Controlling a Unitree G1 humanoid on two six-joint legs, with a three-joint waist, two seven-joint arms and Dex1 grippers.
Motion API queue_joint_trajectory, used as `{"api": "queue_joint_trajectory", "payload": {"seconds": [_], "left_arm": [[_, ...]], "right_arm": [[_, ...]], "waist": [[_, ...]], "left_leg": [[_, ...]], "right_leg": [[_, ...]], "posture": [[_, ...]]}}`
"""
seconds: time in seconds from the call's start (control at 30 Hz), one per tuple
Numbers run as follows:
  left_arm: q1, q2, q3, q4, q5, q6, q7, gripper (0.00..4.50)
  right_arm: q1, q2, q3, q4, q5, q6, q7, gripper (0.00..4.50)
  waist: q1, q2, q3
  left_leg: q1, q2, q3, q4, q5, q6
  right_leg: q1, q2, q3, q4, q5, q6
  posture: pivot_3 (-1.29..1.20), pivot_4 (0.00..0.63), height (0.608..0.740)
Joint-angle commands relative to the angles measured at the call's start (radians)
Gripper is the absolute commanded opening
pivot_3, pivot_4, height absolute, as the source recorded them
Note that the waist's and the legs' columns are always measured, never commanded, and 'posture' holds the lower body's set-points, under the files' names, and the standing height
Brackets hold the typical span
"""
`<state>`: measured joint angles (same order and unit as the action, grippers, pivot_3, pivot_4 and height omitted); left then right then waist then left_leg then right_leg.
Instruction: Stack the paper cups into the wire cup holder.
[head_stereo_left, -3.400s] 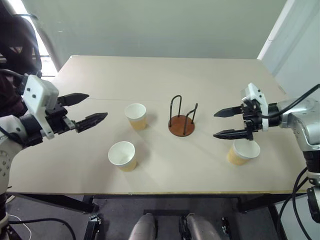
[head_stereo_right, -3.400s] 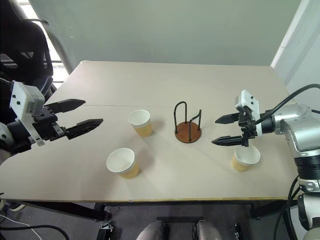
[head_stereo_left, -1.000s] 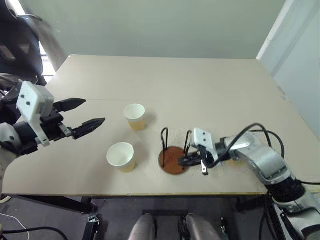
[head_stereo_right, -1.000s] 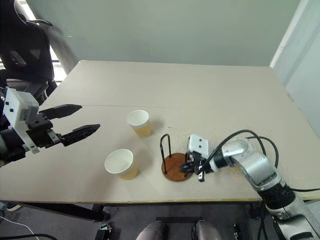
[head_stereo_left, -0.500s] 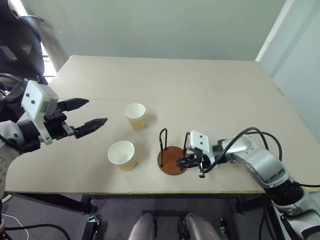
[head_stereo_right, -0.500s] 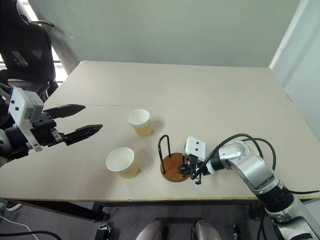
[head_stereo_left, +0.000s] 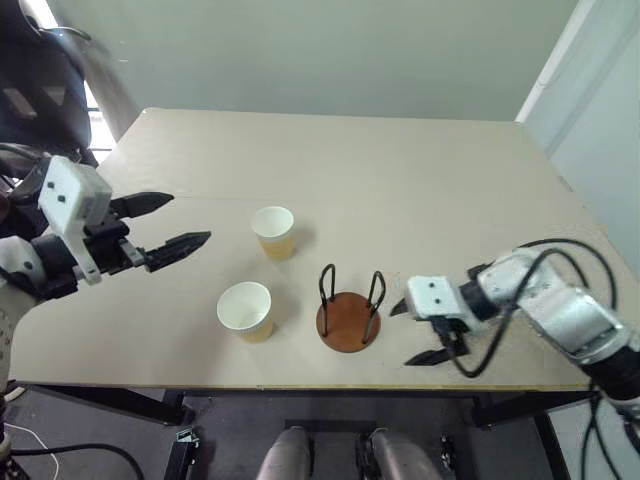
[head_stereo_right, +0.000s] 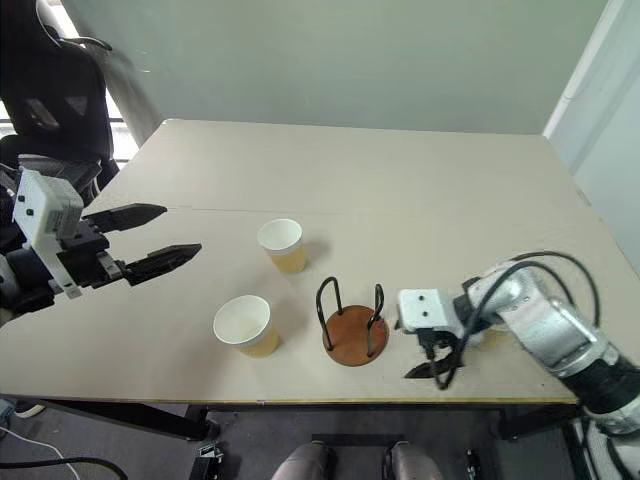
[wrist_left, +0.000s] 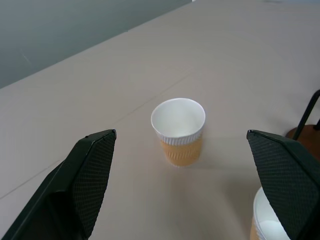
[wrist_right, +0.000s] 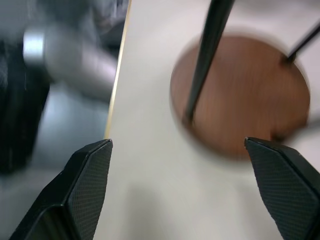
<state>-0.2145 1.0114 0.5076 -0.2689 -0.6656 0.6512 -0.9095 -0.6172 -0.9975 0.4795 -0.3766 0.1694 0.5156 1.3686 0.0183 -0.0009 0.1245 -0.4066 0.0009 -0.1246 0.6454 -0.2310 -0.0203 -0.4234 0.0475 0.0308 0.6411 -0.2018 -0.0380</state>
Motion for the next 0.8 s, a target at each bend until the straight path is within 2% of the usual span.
{"api": "queue_joint_trajectory", "payload": {"seconds": [0.03, 0.2, 0.3, 0.4, 0.57, 0.8], "left_arm": [[-0.043, 0.016, -0.005, 0.019, 0.001, -0.04, -0.029, 4.5], [-0.118, 0.005, -0.049, 0.081, -0.006, -0.071, -0.075, 4.5], [-0.14, 0.003, -0.073, 0.102, -0.003, -0.081, -0.096, 4.5], [-0.161, -0.007, -0.124, 0.11, -0.005, -0.082, -0.126, 4.5], [-0.202, -0.029, -0.187, 0.128, 0.016, -0.101, -0.137, 4.5], [-0.229, -0.031, -0.208, 0.114, 0.008, -0.086, -0.16, 4.5]], "right_arm": [[-0.062, -0.073, -0.108, -0.03, 0.021, -0.077, 0.093, 4.16], [-0.104, -0.179, -0.309, 0.03, 0.157, -0.087, 0.195, 4.16], [-0.08, -0.239, -0.367, 0.061, 0.15, -0.099, 0.206, 4.16], [0.07, -0.337, -0.405, 0.135, 0.076, -0.171, 0.201, 4.16], [0.225, -0.378, -0.439, 0.138, 0.055, -0.191, 0.172, 4.16], [0.291, -0.375, -0.441, 0.125, 0.032, -0.193, 0.135, 4.16]], "waist": [[0.0, 0.0, 0.0], [0.0, 0.0, 0.0], [0.001, -0.001, 0.0], [0.014, -0.002, -0.001], [0.015, -0.001, 0.0], [0.004, -0.002, 0.0]], "left_leg": [[0.0, 0.0, 0.0, 0.0, 0.0, 0.0], [0.0, 0.0, 0.0, 0.0, 0.0, 0.0], [0.0, 0.0, 0.0, 0.0, 0.0, 0.001], [-0.001, 0.0, -0.001, 0.0, -0.001, 0.001], [-0.002, 0.0, 0.0, 0.002, -0.004, 0.003], [-0.001, 0.0, 0.003, 0.002, -0.004, 0.004]], "right_leg": [[0.0, 0.0, 0.0, 0.0, 0.0, 0.0], [0.0, 0.001, 0.0, 0.0, -0.001, 0.0], [0.0, 0.001, 0.0, 0.0, -0.002, 0.002], [0.001, 0.001, 0.0, -0.001, -0.002, 0.005], [0.002, 0.0, 0.001, -0.002, -0.001, 0.009], [0.002, 0.001, 0.002, -0.003, -0.001, 0.013]], "posture": [[0.0, 0.15, 0.74], [0.0, 0.15, 0.74], [0.0, 0.15, 0.74], [0.0, 0.15, 0.74], [0.0, 0.15, 0.74], [0.0, 0.15, 0.74]]}}
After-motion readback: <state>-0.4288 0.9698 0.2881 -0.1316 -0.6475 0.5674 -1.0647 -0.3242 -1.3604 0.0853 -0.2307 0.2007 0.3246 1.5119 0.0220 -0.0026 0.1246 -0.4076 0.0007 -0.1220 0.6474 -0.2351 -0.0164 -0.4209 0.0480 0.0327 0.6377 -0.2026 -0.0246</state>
